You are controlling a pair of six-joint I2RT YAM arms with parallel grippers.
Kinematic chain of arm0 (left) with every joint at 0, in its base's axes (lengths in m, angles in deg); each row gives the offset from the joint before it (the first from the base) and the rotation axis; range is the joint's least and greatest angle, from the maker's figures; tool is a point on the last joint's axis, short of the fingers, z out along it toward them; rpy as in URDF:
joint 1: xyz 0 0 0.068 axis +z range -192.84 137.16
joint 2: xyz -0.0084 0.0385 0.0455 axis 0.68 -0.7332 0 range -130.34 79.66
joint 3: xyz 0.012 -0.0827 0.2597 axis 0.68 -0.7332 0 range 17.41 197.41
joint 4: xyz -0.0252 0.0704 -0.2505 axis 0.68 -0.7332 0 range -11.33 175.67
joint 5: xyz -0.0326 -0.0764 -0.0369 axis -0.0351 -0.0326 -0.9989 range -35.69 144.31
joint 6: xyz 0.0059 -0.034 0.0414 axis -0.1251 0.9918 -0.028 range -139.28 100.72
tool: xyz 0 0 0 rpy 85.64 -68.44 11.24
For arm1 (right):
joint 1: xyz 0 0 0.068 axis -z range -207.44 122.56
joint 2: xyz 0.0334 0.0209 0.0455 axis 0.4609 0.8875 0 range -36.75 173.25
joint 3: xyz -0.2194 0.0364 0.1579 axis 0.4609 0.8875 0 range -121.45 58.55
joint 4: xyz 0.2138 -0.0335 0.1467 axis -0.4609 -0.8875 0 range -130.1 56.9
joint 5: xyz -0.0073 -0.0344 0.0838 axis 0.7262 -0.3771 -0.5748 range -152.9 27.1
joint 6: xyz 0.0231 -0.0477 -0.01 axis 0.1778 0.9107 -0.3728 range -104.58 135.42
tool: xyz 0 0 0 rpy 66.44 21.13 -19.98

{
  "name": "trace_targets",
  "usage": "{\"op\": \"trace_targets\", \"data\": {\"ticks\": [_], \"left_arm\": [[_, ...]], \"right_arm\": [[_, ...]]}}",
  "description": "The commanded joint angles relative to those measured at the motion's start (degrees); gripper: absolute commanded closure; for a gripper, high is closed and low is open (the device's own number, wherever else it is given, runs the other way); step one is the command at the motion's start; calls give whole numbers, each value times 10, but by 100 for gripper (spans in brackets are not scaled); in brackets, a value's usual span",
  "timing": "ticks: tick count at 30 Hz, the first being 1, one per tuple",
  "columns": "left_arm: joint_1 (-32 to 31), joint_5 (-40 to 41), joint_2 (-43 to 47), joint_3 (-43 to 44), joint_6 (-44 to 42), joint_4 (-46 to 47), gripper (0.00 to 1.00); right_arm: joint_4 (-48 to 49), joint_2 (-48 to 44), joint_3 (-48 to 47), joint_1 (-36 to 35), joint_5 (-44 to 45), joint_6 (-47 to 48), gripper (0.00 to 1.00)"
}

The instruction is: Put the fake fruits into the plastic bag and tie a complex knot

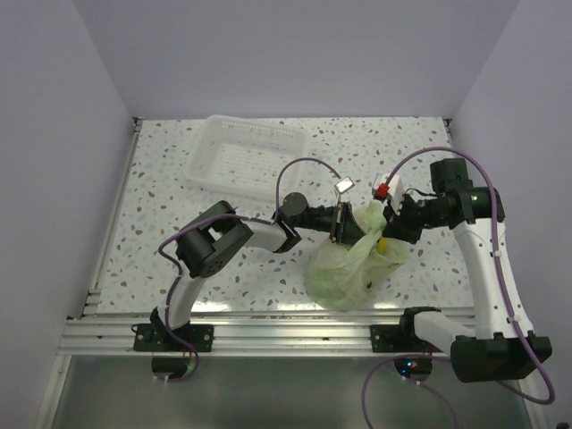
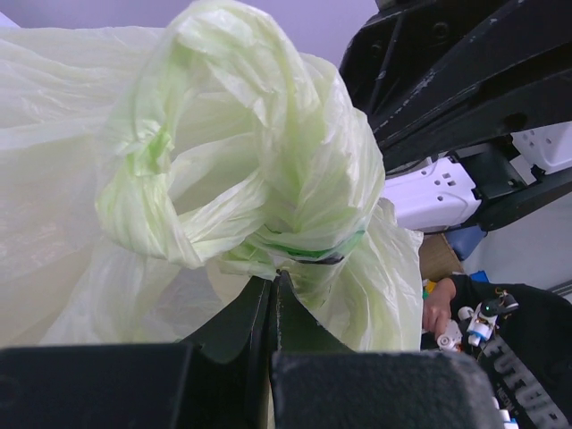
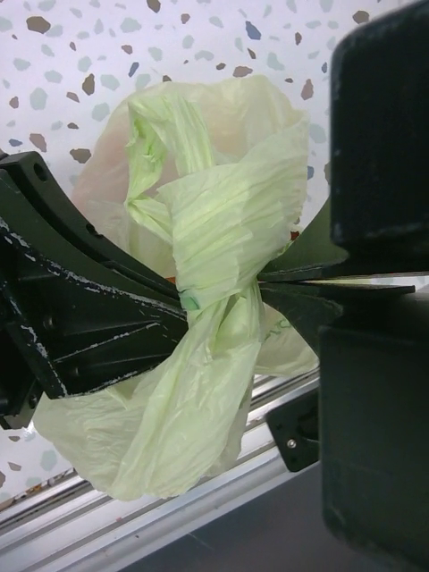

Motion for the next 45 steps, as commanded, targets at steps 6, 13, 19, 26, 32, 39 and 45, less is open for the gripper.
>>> {"op": "trace_targets", "data": {"ticks": [6, 13, 19, 26, 32, 39, 45], "left_arm": [[2, 3, 0, 17, 4, 138, 100], [1, 2, 4, 15, 3, 134, 100], [2, 4, 1, 15, 4, 133, 100], [-1, 5, -6, 25, 2, 129, 100], [-2, 6, -9, 27, 5, 136, 100], [-5, 3, -7, 26, 19, 152, 100], [-5, -2, -9, 26, 30, 173, 100]], "right_arm": [[-126, -1, 47, -9, 13, 46, 100], [-114, 2, 59, -20, -15, 55, 100], [-93, -3, 49, -24, -58, 35, 87], [-100, 4, 37, -50, -80, 29, 68], [-57, 5, 35, -59, -76, -13, 57], [-20, 11, 41, -71, -46, -43, 60], [-9, 8, 51, -74, -28, -42, 58]]}}
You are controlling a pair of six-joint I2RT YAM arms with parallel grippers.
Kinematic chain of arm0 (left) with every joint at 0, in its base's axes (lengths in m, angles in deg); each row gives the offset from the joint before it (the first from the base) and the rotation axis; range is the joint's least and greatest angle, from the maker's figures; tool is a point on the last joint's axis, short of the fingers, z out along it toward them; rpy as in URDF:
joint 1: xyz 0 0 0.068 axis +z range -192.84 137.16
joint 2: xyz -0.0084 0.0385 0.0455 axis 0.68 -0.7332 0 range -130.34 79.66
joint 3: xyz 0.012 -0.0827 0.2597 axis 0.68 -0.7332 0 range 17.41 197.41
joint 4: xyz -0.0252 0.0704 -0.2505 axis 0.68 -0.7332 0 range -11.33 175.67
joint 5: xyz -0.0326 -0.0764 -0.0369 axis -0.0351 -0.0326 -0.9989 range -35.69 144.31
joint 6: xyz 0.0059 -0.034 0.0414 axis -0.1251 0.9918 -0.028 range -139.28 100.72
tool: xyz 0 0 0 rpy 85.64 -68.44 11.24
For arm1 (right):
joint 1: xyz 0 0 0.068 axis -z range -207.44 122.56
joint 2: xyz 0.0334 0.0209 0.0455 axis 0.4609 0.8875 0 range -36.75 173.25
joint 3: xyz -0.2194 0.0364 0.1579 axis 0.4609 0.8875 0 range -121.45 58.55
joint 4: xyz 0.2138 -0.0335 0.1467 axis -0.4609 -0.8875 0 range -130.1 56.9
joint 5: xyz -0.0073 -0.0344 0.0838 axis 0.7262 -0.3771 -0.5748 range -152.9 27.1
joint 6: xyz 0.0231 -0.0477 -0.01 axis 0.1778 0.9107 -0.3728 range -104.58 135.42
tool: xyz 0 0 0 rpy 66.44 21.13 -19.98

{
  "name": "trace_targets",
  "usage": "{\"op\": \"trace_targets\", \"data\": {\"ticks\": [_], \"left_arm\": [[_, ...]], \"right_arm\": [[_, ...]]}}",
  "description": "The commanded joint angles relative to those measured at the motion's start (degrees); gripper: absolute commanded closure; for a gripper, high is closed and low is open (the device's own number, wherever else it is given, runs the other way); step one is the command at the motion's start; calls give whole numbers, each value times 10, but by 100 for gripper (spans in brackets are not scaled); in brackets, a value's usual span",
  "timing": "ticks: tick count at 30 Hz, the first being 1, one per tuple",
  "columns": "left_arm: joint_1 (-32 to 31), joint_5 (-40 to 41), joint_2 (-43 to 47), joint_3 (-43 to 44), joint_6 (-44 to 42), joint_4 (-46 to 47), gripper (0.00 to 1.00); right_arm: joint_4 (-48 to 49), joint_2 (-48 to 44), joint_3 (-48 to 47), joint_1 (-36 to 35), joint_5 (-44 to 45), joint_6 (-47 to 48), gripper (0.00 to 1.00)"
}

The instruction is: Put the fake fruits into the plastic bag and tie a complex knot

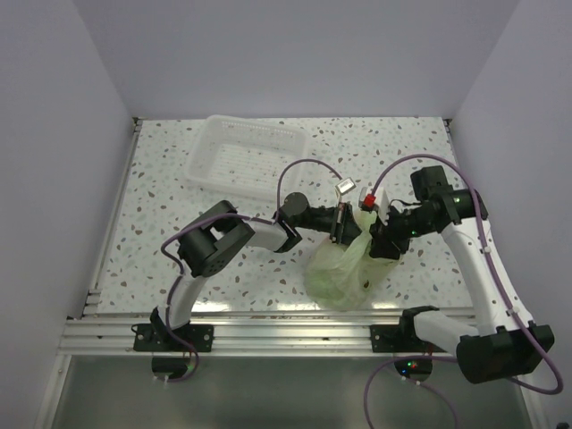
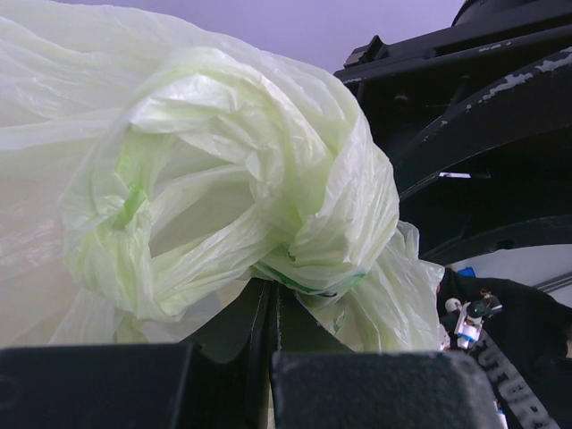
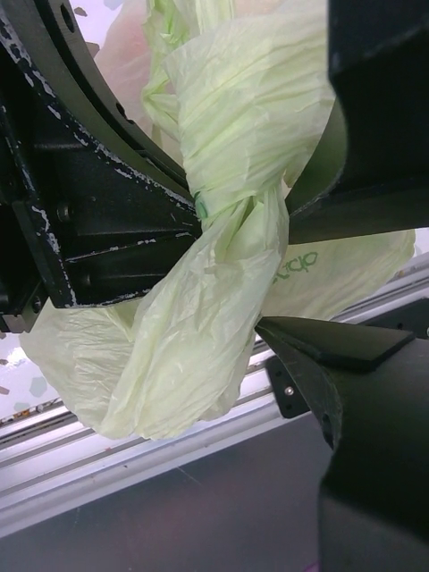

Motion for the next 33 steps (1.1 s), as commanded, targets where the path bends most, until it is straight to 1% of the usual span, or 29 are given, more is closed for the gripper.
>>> {"op": "trace_targets", "data": {"ticks": [1, 2, 6, 9, 12, 18, 24, 29, 33], "left_arm": [[-6, 8, -1, 19, 16, 178, 100], [-5, 4, 0, 21, 16, 179, 100], [-6, 5, 1, 21, 17, 182, 100], [-6, 7, 3, 18, 16, 181, 100], [-6, 8, 5, 18, 14, 177, 100], [-6, 12, 8, 22, 13, 177, 100], [-4, 7, 8, 14, 11, 182, 100], [-3, 7, 2, 16, 9, 185, 100], [-3, 6, 5, 14, 7, 185, 100]], "right_arm": [[-5, -1, -3, -8, -9, -9, 57], [-7, -2, -4, -8, -9, -7, 55], [26, -3, -11, -8, 1, -40, 53], [40, -2, -27, -7, -10, -59, 52], [30, 9, -42, -10, -20, -58, 52], [32, 11, -25, -17, -13, -49, 57], [9, -8, -28, -17, 2, -31, 66], [-14, -16, -40, -16, 22, -24, 66], [-25, -21, -80, -15, 18, -40, 68]]}}
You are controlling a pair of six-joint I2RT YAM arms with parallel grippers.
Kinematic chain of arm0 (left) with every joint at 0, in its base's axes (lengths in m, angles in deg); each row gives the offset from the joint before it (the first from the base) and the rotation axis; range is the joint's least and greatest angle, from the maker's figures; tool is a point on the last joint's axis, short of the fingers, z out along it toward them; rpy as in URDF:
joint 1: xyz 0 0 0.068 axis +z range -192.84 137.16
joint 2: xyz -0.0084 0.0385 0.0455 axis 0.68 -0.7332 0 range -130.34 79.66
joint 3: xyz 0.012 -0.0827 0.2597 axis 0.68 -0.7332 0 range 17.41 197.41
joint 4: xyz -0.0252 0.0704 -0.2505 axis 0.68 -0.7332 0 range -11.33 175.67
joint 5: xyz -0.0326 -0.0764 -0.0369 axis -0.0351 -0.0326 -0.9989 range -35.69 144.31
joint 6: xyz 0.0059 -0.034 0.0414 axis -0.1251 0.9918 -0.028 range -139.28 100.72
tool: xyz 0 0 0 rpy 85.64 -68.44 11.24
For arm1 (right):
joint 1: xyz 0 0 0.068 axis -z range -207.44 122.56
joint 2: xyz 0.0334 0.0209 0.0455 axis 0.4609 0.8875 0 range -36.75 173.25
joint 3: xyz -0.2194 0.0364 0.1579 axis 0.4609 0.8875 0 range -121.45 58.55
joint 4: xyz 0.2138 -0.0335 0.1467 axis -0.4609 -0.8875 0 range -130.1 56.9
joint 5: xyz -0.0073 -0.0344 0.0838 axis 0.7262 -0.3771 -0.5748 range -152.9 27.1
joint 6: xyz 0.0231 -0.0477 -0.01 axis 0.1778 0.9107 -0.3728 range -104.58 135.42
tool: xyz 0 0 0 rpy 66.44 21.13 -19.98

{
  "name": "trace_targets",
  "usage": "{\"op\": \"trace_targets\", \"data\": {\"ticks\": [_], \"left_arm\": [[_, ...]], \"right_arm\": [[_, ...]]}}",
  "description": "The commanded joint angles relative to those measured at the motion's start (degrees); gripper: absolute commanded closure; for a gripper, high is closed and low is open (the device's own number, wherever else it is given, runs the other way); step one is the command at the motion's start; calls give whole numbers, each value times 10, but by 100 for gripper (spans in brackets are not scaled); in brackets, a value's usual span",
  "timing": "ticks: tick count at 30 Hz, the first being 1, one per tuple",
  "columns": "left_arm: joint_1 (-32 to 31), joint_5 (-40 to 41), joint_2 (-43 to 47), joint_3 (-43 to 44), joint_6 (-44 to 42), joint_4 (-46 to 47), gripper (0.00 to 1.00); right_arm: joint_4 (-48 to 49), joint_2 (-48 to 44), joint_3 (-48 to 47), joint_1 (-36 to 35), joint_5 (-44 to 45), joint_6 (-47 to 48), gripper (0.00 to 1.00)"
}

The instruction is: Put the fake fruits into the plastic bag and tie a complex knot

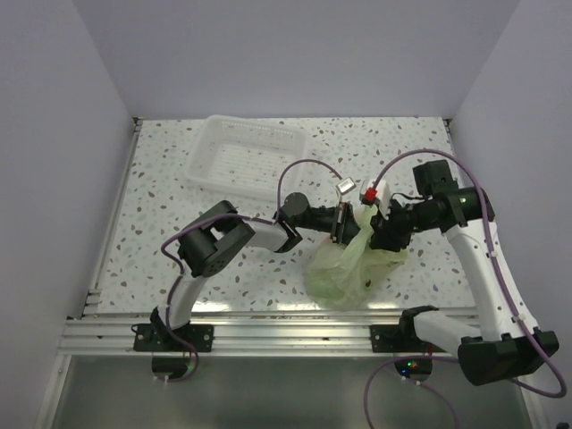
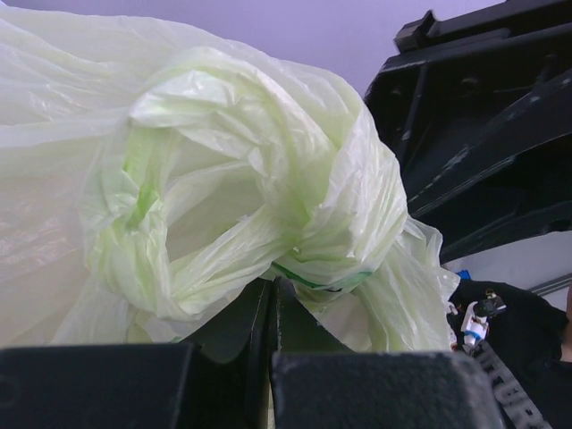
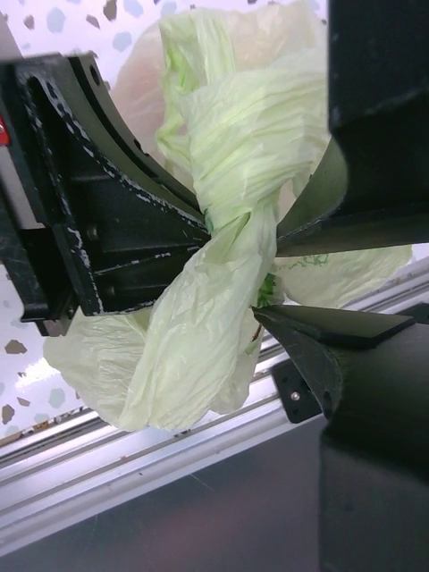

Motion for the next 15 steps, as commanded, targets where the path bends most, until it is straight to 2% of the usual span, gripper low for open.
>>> {"op": "trace_targets", "data": {"ticks": [1, 3, 4, 6, 8, 10, 12, 15], "left_arm": [[-2, 4, 8, 11, -3, 184, 100], [-1, 5, 8, 8, -3, 183, 100], [-1, 3, 9, 7, -3, 183, 100], [-1, 3, 10, 7, -4, 182, 100], [-1, 3, 11, 7, -4, 182, 100], [-1, 4, 10, 8, -4, 182, 100], [0, 4, 8, 9, -4, 182, 100], [-1, 4, 8, 12, -5, 180, 100]], "right_arm": [[-27, -16, -47, -2, -4, -10, 68], [-32, -18, -49, -2, -2, -12, 67], [-33, -17, -48, -1, 4, -16, 62], [-36, -16, -44, -1, 23, -20, 59], [-34, -23, -40, -2, 33, -20, 70], [-20, -32, -24, -1, 50, -26, 90], [-18, -33, -7, -2, 66, -24, 96], [-3, -33, 12, -2, 76, -27, 99]]}}
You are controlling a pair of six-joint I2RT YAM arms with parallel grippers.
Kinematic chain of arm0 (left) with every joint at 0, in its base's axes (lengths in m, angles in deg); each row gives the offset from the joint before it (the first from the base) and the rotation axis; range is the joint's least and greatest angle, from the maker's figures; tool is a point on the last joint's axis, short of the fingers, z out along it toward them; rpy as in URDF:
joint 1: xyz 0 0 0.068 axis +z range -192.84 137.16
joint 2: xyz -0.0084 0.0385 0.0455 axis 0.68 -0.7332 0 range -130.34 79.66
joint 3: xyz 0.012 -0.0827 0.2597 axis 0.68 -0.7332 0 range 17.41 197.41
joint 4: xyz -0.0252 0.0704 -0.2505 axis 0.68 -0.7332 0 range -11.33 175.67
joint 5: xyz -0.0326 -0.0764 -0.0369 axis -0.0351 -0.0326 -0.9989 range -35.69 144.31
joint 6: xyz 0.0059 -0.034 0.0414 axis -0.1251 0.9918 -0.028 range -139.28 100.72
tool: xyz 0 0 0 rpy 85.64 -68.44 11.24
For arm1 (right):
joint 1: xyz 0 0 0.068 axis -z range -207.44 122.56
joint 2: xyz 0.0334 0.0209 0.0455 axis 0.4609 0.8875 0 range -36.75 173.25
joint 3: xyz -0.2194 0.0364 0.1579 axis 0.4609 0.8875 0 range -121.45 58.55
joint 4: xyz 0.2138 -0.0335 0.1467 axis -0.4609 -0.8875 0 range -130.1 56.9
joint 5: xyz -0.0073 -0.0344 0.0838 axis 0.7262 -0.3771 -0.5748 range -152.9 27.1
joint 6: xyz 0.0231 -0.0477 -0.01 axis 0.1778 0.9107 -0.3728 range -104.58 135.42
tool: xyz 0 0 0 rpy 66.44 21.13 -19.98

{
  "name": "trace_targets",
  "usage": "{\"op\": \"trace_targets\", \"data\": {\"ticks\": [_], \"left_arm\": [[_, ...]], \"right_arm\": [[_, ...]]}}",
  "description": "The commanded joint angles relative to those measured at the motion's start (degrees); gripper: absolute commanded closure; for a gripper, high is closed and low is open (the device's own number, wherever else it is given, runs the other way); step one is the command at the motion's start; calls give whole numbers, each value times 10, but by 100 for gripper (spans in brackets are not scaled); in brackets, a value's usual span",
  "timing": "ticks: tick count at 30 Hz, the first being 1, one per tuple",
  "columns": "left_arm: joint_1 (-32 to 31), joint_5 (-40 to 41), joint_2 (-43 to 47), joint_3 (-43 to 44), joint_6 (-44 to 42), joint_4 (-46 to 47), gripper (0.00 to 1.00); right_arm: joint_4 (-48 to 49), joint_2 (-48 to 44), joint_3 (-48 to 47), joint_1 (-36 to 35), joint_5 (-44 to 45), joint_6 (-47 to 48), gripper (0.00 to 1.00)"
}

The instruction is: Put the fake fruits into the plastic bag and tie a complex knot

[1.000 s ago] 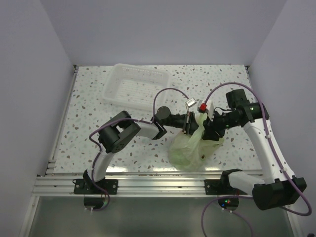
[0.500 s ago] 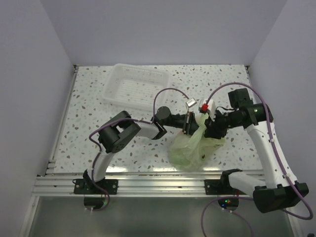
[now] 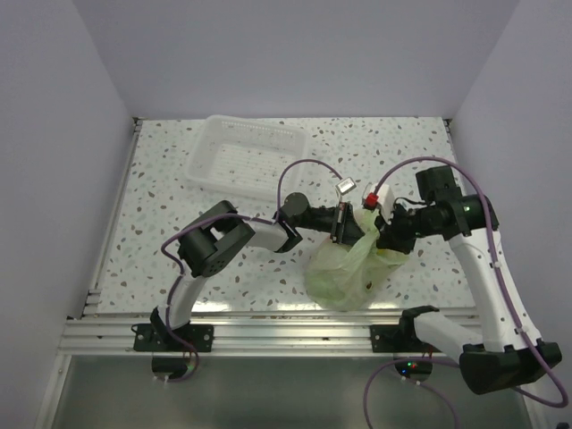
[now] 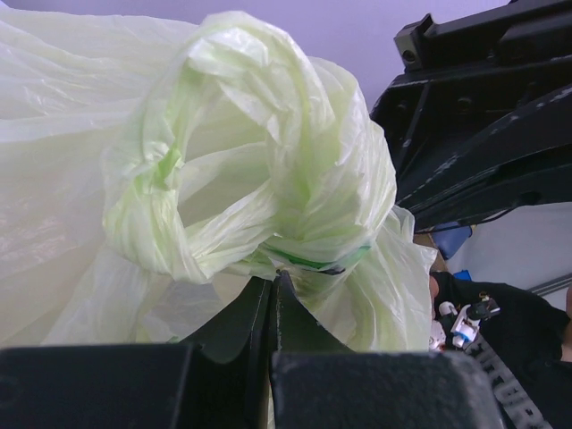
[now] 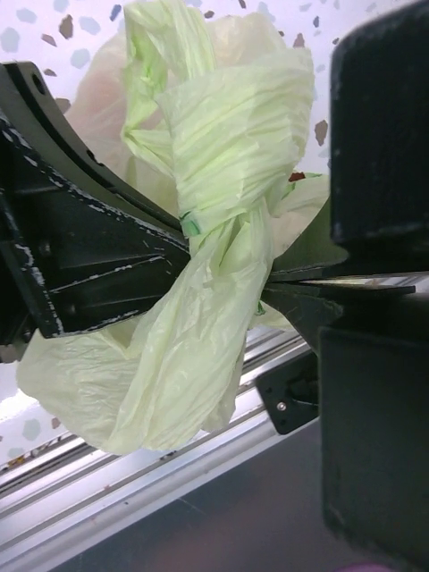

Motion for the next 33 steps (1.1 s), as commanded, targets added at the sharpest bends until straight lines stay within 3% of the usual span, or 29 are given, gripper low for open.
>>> {"op": "trace_targets", "data": {"ticks": [1, 4, 7, 9, 17, 24, 29, 33], "left_arm": [[-1, 3, 8, 12, -5, 179, 100], [-1, 3, 8, 12, -5, 178, 100], [-1, 3, 10, 13, -6, 175, 100], [-1, 4, 10, 13, -6, 175, 100], [-2, 5, 8, 16, -5, 177, 100], [-4, 7, 9, 21, -1, 177, 100], [-6, 6, 8, 24, -3, 172, 100], [-7, 7, 10, 23, -5, 171, 100]], "right_arm": [[-3, -4, 17, 0, 26, -6, 99], [-27, 7, 20, -1, -1, 15, 100], [-28, 9, 22, -1, -18, 23, 93], [-15, 5, 25, -1, -19, 11, 82], [17, 21, 22, -1, -38, -3, 70], [32, 23, 28, -3, -47, -4, 71], [44, 21, 31, -4, -56, -10, 85], [33, 27, 31, -4, -50, -6, 80]]}}
